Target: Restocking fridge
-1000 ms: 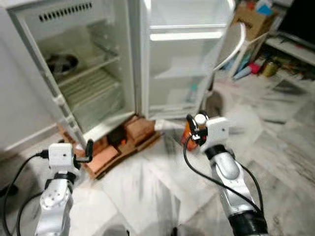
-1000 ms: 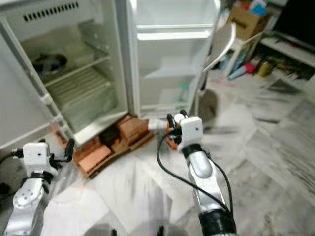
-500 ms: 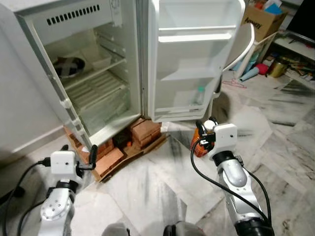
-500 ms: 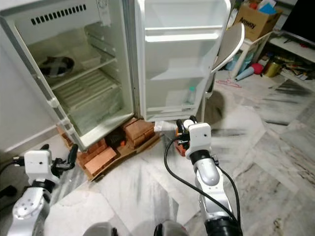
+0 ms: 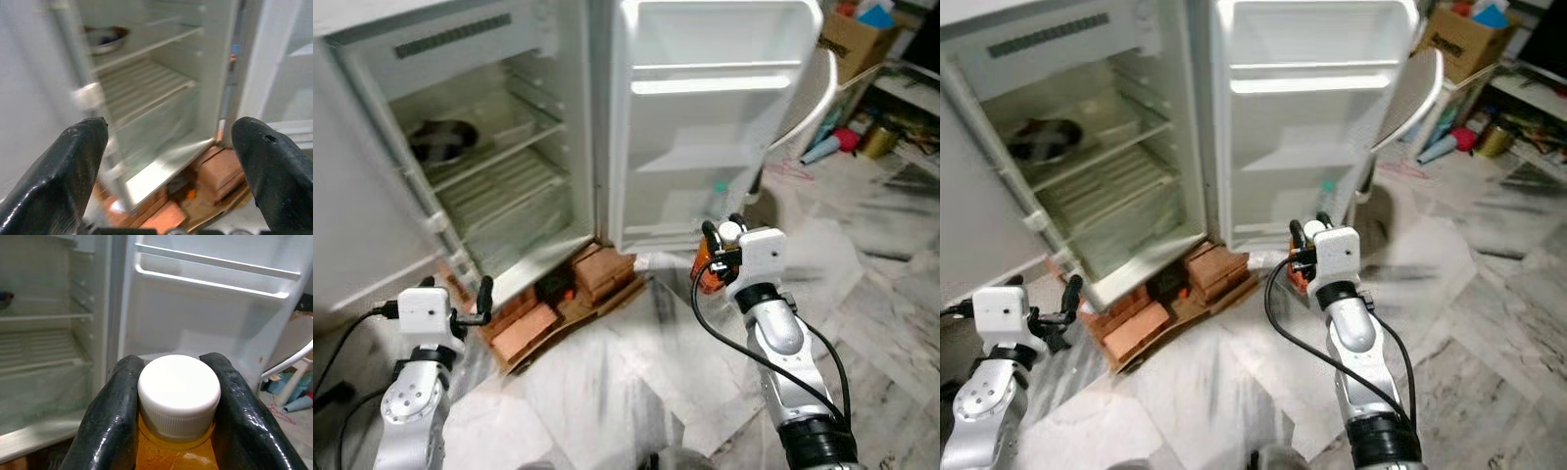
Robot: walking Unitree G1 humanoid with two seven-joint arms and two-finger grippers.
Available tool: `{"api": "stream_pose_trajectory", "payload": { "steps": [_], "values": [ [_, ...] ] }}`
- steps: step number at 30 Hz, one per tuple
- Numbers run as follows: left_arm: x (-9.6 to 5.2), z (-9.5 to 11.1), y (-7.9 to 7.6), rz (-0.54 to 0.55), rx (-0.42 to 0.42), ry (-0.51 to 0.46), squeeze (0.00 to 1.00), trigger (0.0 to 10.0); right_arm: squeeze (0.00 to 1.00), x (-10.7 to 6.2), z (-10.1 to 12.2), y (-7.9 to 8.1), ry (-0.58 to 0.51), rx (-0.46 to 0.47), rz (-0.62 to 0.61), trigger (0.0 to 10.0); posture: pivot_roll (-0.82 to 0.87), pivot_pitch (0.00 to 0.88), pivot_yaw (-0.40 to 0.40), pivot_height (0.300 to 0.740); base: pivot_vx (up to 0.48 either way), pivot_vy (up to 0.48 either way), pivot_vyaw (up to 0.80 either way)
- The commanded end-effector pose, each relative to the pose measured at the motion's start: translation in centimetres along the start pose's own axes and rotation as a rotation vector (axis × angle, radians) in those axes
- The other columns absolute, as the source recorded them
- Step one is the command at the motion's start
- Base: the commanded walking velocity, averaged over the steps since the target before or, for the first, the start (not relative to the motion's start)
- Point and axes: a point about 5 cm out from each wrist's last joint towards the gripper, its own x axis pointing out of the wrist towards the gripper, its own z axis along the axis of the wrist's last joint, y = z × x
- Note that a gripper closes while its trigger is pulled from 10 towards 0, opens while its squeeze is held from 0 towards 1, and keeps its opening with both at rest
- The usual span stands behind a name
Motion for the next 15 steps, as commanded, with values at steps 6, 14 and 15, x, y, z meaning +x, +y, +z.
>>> {"api": "stream_pose_trajectory", "payload": {
  "steps": [6,14,15],
  "values": [
    [0.08,-0.14,-0.72,-0.027,-0.008,0.006,0.0,10.0,0.0,0.06,-0.12,-0.96,0.001,-0.014,-0.023,10.0,0.09,0.03,-0.042,0.74,0.472,0.0,0.0],
    [0.3,-0.12,-0.82,-0.031,-0.011,0.005,0.0,10.0,0.0,0.14,-0.23,-0.96,0.003,-0.018,-0.023,10.0,0.09,0.03,-0.039,0.74,0.466,0.0,0.0],
    [0.31,-0.1,-0.85,-0.031,-0.011,0.005,0.0,10.0,0.0,0.14,-0.27,-0.96,0.003,-0.019,-0.022,10.0,0.09,0.03,-0.039,0.74,0.465,0.0,0.0]
  ]
}}
